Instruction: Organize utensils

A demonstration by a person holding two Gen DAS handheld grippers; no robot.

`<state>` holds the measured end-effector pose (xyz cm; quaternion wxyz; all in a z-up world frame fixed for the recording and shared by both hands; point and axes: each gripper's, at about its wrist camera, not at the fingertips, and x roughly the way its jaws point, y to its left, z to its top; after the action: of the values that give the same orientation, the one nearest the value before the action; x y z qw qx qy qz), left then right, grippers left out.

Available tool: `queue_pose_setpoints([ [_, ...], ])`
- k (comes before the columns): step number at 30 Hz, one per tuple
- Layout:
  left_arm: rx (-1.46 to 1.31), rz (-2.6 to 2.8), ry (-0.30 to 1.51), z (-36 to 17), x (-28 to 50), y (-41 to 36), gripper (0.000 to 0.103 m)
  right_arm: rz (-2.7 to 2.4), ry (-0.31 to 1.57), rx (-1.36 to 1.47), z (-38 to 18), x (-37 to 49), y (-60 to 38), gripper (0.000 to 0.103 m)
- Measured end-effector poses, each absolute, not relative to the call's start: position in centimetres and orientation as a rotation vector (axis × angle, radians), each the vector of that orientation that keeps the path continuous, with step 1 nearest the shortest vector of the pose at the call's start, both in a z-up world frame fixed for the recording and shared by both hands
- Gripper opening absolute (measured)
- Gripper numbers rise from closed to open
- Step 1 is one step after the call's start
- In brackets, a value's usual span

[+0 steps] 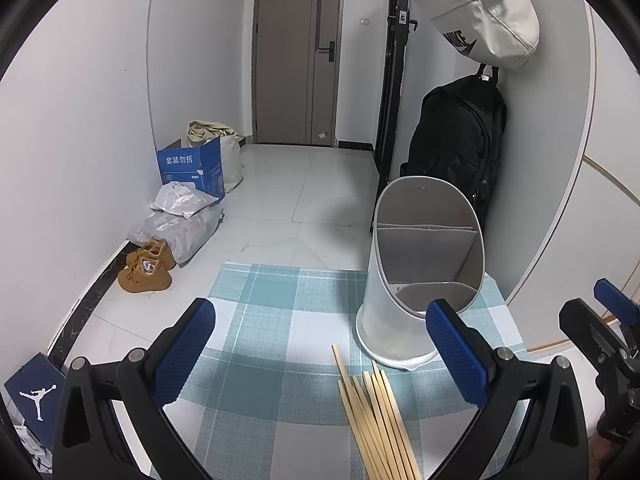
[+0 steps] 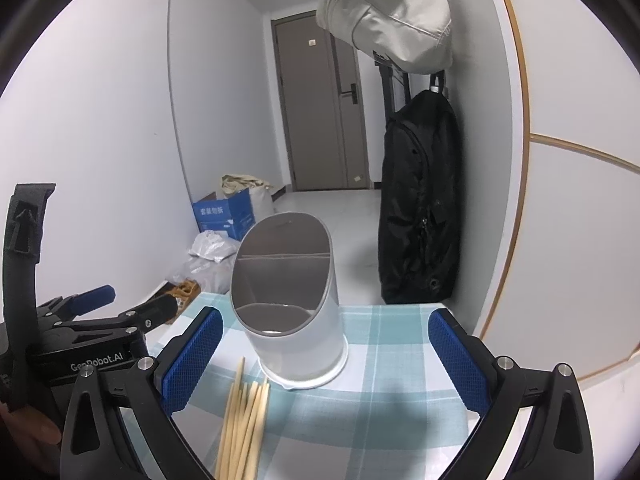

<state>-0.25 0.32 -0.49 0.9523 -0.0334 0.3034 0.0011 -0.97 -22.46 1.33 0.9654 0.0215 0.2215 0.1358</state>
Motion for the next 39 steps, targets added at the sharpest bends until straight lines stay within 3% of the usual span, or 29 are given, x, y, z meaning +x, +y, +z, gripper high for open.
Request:
queue_pose_setpoints([
  [33, -0.06, 0.014, 0.663, -1.2, 0.3, 0.3, 0.102, 0.286, 0.486, 0.035, 0.8, -0.7, -21.8, 0.103],
  [39, -0.027, 0.039, 0.706, -1.9, 0.6, 0.5, 0.102, 0.318, 0.599, 0.041, -0.7, 0.6, -21.3, 0.101],
])
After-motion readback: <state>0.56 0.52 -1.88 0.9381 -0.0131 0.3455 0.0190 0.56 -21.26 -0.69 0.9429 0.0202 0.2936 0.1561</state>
